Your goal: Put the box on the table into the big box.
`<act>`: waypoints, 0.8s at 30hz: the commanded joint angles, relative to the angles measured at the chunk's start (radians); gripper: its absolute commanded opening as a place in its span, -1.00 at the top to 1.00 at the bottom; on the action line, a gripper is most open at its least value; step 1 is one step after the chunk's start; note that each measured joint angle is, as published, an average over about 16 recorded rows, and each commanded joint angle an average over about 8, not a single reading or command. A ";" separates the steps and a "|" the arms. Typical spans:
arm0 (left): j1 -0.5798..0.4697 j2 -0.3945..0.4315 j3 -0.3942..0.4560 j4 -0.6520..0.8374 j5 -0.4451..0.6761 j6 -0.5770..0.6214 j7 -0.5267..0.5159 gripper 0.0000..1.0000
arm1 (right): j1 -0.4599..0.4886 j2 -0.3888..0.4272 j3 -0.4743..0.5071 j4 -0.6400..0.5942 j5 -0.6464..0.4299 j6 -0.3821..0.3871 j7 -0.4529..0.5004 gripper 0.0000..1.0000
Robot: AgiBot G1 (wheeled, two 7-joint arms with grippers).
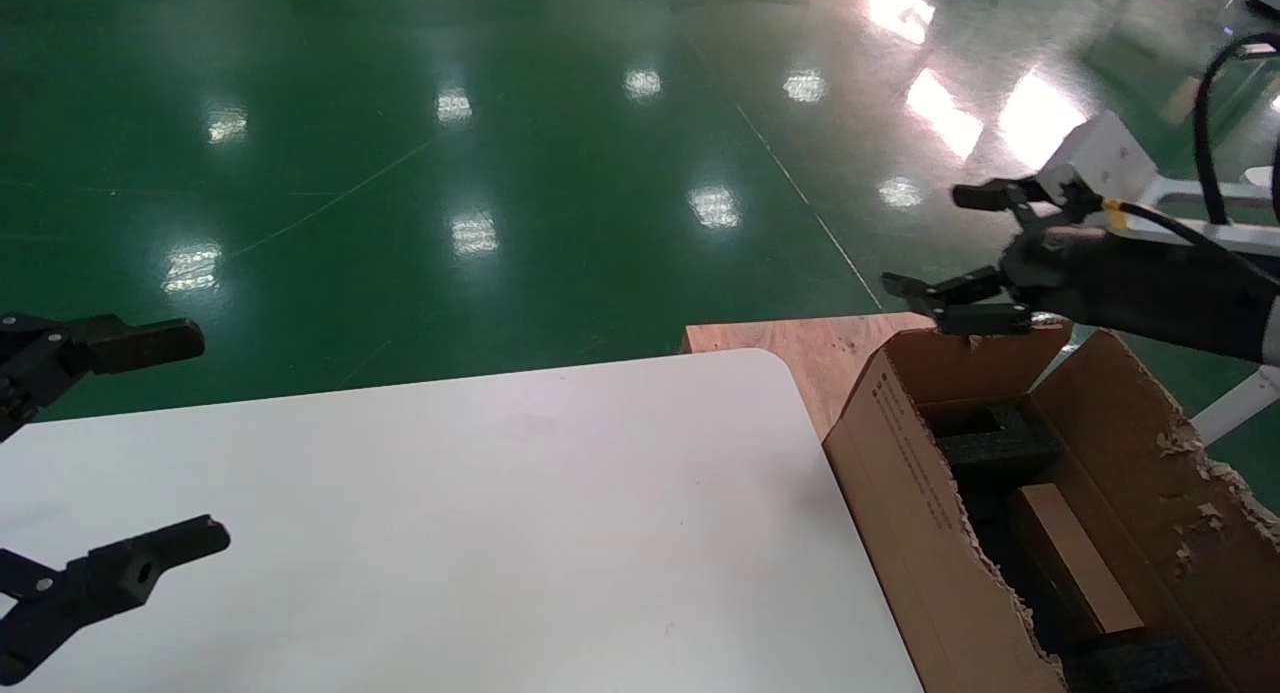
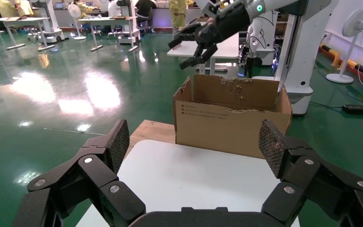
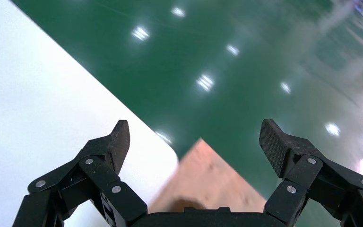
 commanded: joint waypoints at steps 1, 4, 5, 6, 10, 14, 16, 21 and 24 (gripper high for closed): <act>0.000 0.000 0.000 0.000 0.000 0.000 0.000 -1.00 | -0.028 -0.008 0.037 -0.001 -0.004 -0.015 0.004 -1.00; 0.000 0.000 0.000 0.000 0.000 0.000 0.000 -1.00 | -0.113 -0.035 0.153 -0.005 -0.017 -0.062 0.014 -1.00; 0.000 0.000 0.000 0.000 0.000 0.000 0.000 -1.00 | -0.141 -0.044 0.191 -0.007 -0.021 -0.077 0.018 -1.00; 0.000 0.000 0.000 0.000 0.000 0.000 0.000 -1.00 | -0.170 -0.053 0.230 -0.008 -0.025 -0.093 0.021 -1.00; 0.000 0.000 0.000 0.000 0.000 0.000 0.000 -1.00 | -0.285 -0.088 0.385 -0.013 -0.042 -0.155 0.035 -1.00; 0.000 0.000 0.000 0.000 0.000 0.000 0.000 -1.00 | -0.401 -0.124 0.541 -0.019 -0.059 -0.218 0.049 -1.00; 0.000 0.000 0.000 0.000 0.000 0.000 0.000 -1.00 | -0.458 -0.141 0.618 -0.022 -0.067 -0.249 0.056 -1.00; 0.000 0.000 0.000 0.000 0.000 0.000 0.000 -1.00 | -0.602 -0.186 0.812 -0.028 -0.088 -0.327 0.074 -1.00; 0.000 0.000 0.000 0.000 0.000 0.000 0.000 -1.00 | -0.688 -0.212 0.927 -0.033 -0.100 -0.374 0.084 -1.00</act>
